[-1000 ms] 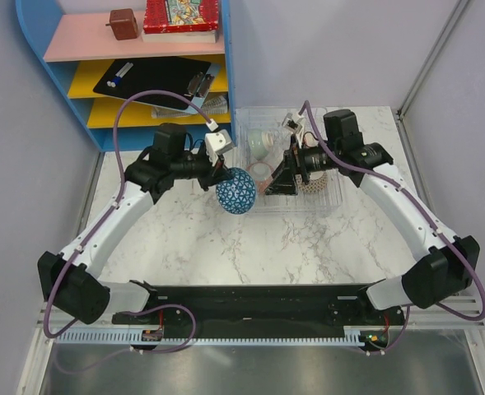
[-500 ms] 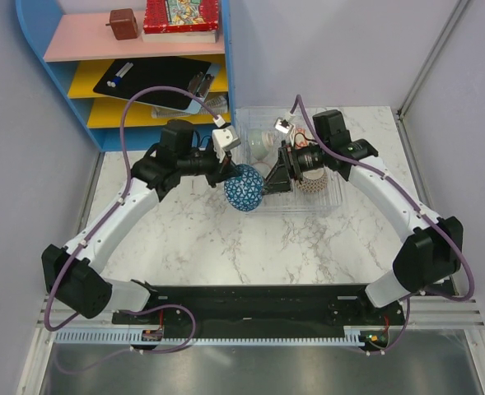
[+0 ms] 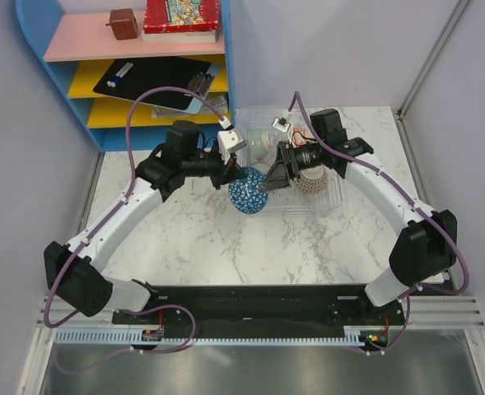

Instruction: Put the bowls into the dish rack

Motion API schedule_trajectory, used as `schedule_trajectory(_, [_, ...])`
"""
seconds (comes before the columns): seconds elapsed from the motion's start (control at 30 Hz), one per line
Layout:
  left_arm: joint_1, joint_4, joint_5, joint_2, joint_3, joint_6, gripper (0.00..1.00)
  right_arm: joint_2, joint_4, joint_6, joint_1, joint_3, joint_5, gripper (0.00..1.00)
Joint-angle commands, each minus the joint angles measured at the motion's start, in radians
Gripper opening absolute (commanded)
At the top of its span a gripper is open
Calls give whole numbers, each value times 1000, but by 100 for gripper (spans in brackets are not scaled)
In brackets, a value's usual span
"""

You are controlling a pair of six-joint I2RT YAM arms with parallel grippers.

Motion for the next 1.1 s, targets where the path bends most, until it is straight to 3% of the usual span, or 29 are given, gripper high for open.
schedule_trajectory(0.0, [-10,68,8,-3,50,-30,2,-2,60,25,-1,35,-62,74])
schedule_trajectory(0.13, [-12,72,4,-1,50,-30,2,-11,78,40,-1,15,-79,66])
schedule_trajectory(0.23, [-13,72,2,0,50,-30,2,-13,95,56,-1,5,-89,51])
schedule_trajectory(0.37, [-15,72,0,2,51,-31,2,-5,117,79,-1,0,-118,14])
schedule_trajectory(0.43, [-15,72,0,2,53,-30,2,-2,123,83,-2,0,-114,2])
schedule_trajectory(0.5, [-16,70,2,3,54,-30,5,-6,124,85,-2,-2,-92,0])
schedule_trajectory(0.6, [-16,68,-1,9,54,-28,20,-8,130,93,-2,-6,-69,0])
schedule_trajectory(0.87, [-18,68,4,11,47,-24,39,-20,176,138,-8,-38,7,0])
schedule_trajectory(1.0, [-18,67,-4,6,40,-21,55,-25,196,151,-12,-55,40,0])
schedule_trajectory(1.07, [-18,67,-7,3,37,-16,58,-25,199,154,-12,-63,65,0])
